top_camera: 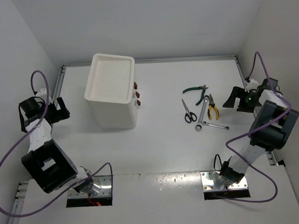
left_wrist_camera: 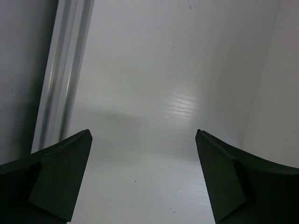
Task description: Sort the tools into containers
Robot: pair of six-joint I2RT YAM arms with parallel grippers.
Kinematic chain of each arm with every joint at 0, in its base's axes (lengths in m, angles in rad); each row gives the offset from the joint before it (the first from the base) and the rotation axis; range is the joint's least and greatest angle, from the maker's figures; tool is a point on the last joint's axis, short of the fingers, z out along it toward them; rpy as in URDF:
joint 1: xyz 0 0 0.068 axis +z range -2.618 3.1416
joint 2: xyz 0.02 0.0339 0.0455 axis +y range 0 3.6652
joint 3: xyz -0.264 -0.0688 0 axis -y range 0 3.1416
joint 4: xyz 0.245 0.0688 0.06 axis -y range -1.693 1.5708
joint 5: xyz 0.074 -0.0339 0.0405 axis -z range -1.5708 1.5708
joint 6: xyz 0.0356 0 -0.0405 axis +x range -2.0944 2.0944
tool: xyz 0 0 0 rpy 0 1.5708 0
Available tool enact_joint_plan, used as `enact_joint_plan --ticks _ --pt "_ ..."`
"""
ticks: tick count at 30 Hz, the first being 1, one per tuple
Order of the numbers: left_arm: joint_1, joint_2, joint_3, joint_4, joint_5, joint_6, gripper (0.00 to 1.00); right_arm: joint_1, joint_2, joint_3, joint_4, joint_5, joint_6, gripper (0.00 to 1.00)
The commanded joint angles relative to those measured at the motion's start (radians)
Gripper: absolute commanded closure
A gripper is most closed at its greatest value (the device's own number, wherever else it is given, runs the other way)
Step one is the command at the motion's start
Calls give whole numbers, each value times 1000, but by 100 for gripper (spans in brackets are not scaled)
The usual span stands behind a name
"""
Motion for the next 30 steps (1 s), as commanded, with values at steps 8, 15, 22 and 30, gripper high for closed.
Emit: enact_joint_plan --ticks 8,15,22,30 --pt "25 -73 323 -139 286 -26 0 14 -76 10 6 -74 -18 0" --pt "-66 -47 563 -267 363 -95 4 34 -63 41 -19 -121 14 0" --pt "-367 -62 600 -276 99 -146 5 121 -86 41 -6 -155 74 0" --pt "-533 54 664 -297 -103 -146 7 186 -96 41 13 -155 117 0"
